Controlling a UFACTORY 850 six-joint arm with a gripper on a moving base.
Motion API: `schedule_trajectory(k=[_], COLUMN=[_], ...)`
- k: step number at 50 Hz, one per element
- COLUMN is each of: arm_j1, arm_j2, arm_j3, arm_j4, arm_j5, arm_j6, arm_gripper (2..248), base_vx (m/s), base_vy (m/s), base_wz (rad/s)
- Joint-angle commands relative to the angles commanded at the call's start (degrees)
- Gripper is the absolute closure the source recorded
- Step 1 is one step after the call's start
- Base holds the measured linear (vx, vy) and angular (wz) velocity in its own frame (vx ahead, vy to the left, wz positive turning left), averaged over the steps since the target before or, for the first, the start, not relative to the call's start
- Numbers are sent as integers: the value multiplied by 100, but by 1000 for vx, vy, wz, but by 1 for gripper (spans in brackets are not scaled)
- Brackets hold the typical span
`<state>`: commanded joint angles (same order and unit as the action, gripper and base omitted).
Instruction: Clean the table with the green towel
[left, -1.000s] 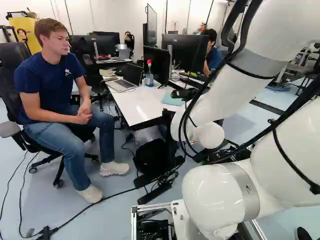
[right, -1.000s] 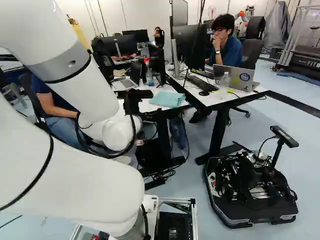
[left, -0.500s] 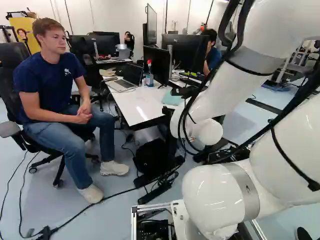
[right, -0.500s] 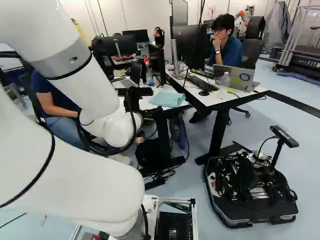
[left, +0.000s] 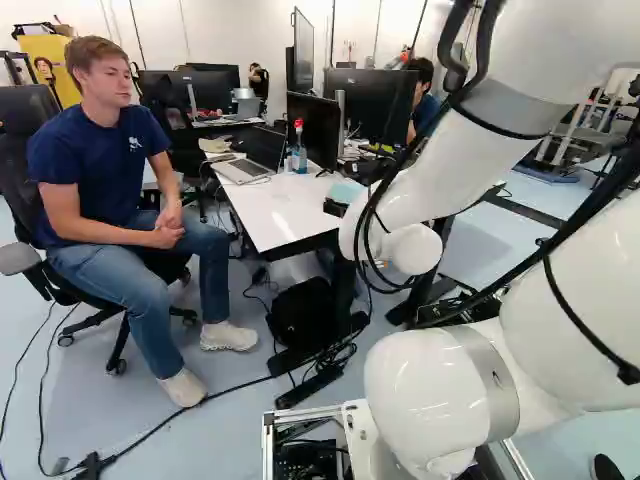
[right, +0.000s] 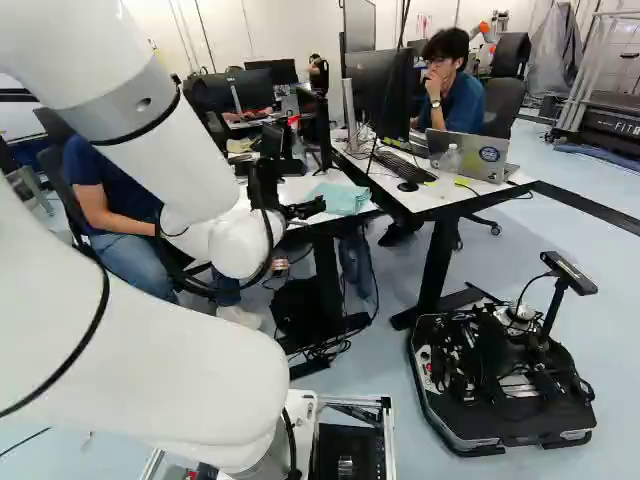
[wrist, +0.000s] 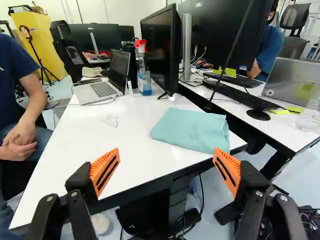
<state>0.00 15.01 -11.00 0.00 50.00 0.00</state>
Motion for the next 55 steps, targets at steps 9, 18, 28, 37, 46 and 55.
schedule_trajectory(k=[9,18,28,37,46,55], arm_j1=[0,0,-16,-50,-95,-144], arm_j2=[-101,-206,-327,-443,-586,-745], arm_j3=[-216,-433,-679,-908,-1162,-1433], arm_j4=[0,0,11,43,84,129], arm_j5=[-32,-148,-384,-631,-887,-1148], arm_j6=[0,0,0,0,0,0], arm_gripper=[3,3,3,3,3,3], base_vx=[0,0,0,0,0,0], base_vy=[0,0,0,0,0,0], base_wz=[0,0,0,0,0,0])
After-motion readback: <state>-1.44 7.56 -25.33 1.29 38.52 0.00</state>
